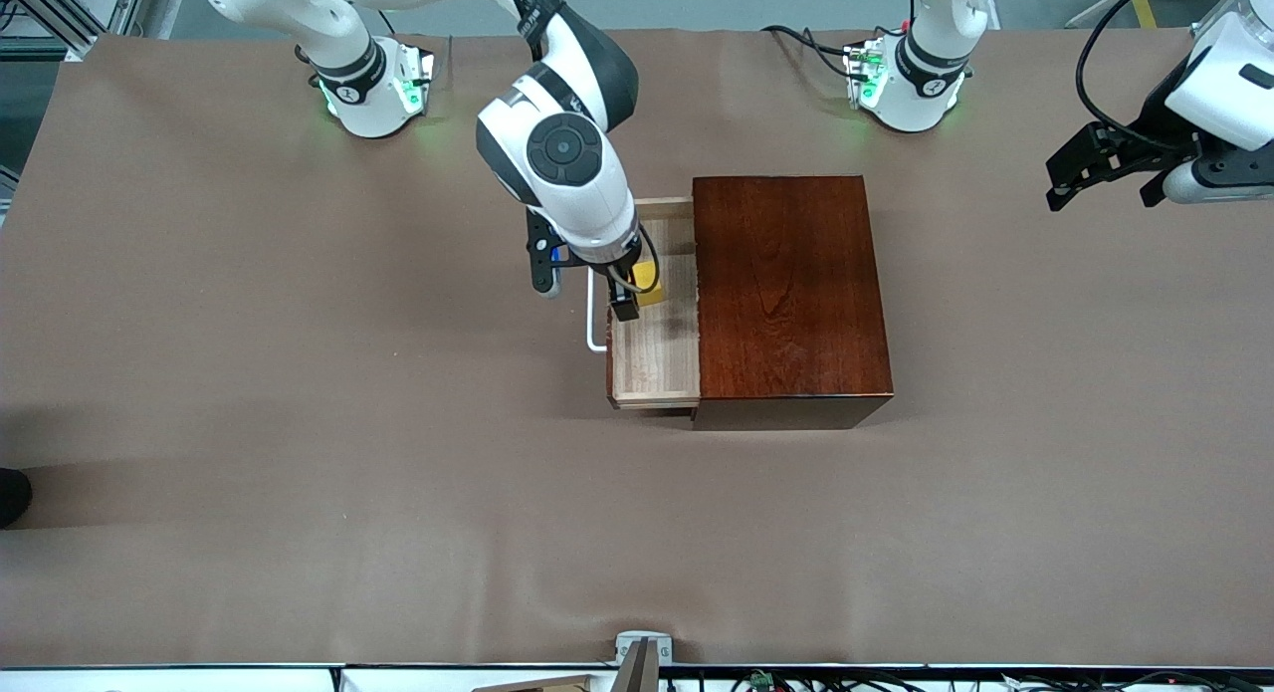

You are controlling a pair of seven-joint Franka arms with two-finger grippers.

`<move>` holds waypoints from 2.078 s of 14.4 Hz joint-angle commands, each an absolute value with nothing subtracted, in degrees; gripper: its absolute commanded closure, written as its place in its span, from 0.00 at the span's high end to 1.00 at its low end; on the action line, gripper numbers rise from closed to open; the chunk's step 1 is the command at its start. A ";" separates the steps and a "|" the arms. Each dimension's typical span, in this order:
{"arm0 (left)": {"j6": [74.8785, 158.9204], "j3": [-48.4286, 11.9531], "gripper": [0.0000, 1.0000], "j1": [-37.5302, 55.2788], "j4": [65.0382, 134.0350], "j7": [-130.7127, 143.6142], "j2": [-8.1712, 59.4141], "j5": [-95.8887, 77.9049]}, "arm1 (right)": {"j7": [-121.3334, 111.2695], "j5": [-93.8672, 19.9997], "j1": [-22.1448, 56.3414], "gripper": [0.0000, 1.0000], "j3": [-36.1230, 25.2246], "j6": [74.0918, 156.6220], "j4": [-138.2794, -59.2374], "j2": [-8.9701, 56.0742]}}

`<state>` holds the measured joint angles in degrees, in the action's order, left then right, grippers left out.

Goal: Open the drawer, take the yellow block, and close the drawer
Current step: 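Lower the right gripper into the drawer over the yellow cube, then close the right gripper on the yellow cube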

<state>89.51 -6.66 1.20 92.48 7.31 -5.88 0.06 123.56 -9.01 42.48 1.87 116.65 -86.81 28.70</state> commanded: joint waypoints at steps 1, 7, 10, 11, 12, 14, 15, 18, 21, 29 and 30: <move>89.21 -6.86 1.00 0.35 92.99 3.78 -6.50 -0.53 | 125.85 -10.28 43.68 1.00 1.41 116.98 -86.04 30.40; 88.86 -6.77 1.00 0.35 92.90 4.22 -5.71 -0.35 | 127.18 -10.20 45.17 1.00 1.41 116.80 -86.66 32.60; 88.68 -6.77 1.00 0.26 92.90 4.13 -5.71 0.52 | 127.18 -9.67 45.79 1.00 1.32 116.98 -87.27 32.78; 88.07 -6.77 1.00 0.26 92.90 4.30 -5.71 0.53 | 127.09 -9.41 46.23 1.00 1.32 116.90 -87.28 32.78; 87.72 -6.85 1.00 0.26 92.99 4.39 -5.71 0.53 | 127.09 -9.40 46.23 0.92 1.32 116.89 -87.28 32.87; 87.80 -6.86 1.00 0.26 92.81 4.75 -5.63 0.61 | 127.00 -9.23 46.32 0.53 1.32 116.81 -87.19 32.87; 87.89 -6.86 1.00 0.35 92.73 4.75 -5.62 0.62 | 126.83 -8.36 46.58 0.37 1.32 116.72 -87.10 32.87; 88.07 -6.86 1.00 0.44 92.46 4.75 -5.62 0.62 | 125.95 -7.21 46.49 0.13 1.32 116.63 -86.66 32.78; 88.07 -7.29 1.00 0.53 92.20 4.83 -5.19 0.79 | 126.21 -7.99 45.62 0.11 1.32 116.37 -84.73 32.70; 88.07 -10.97 1.00 1.32 88.59 7.37 -1.32 0.88 | 126.30 -8.09 43.68 0.11 1.23 112.86 -80.34 32.70; 88.07 -11.94 1.00 1.32 88.51 8.51 -0.45 0.88 | 126.21 -8.17 43.51 0.11 1.23 112.59 -79.81 32.70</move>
<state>88.57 -9.87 1.30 90.64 6.60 -2.56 0.08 125.97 -8.23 44.62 0.77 114.55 -81.24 33.17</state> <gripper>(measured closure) 0.000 0.432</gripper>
